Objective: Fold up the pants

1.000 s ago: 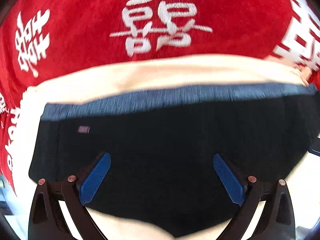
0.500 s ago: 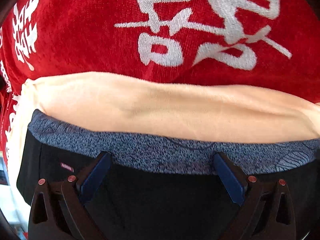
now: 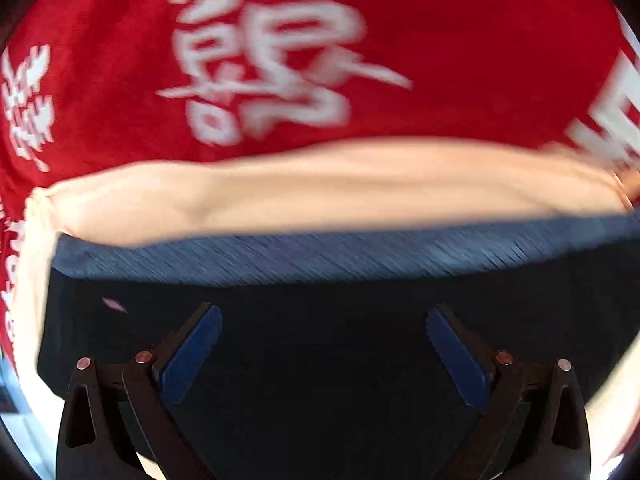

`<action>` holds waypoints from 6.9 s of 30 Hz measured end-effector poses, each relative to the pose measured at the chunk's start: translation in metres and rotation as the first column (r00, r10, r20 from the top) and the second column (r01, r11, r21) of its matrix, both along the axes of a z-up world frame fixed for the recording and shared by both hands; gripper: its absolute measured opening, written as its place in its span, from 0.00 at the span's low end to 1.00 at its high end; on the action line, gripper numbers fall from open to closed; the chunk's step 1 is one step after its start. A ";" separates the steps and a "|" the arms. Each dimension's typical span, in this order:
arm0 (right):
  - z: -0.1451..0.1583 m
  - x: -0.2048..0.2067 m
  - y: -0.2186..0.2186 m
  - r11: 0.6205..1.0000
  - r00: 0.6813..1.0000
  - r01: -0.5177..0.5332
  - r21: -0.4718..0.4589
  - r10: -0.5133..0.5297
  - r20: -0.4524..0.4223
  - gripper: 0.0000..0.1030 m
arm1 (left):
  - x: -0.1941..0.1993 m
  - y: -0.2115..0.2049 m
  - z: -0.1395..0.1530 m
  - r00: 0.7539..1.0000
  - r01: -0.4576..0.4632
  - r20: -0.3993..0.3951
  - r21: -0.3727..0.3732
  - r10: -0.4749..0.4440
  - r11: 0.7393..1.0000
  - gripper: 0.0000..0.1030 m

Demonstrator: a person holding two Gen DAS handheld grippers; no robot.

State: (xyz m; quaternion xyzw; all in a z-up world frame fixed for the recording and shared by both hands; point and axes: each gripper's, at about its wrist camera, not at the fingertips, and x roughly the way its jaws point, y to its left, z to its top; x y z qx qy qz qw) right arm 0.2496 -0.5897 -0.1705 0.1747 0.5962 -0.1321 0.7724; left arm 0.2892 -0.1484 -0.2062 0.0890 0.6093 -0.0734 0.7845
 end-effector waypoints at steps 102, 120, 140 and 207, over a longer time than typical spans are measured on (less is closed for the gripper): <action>-0.010 -0.140 -0.075 0.737 0.803 0.393 0.551 -0.567 0.186 0.60 | -0.120 -0.200 0.045 0.974 0.226 -0.040 0.060 -0.224 0.972 1.00; -0.030 -0.099 -0.074 0.792 0.808 0.296 0.533 -0.506 0.303 0.63 | -0.111 -0.258 0.016 0.986 0.167 -0.019 0.009 -0.167 0.986 1.00; 0.043 -0.069 -0.048 0.941 0.901 0.145 0.307 -0.253 0.351 0.19 | -0.110 -0.299 0.016 0.979 0.195 -0.048 -0.068 -0.199 0.978 0.86; -0.049 -0.035 0.212 0.754 0.999 -0.022 0.656 -0.007 0.042 0.05 | -0.091 -0.032 0.020 0.984 -0.175 -0.020 -0.004 0.175 0.985 1.00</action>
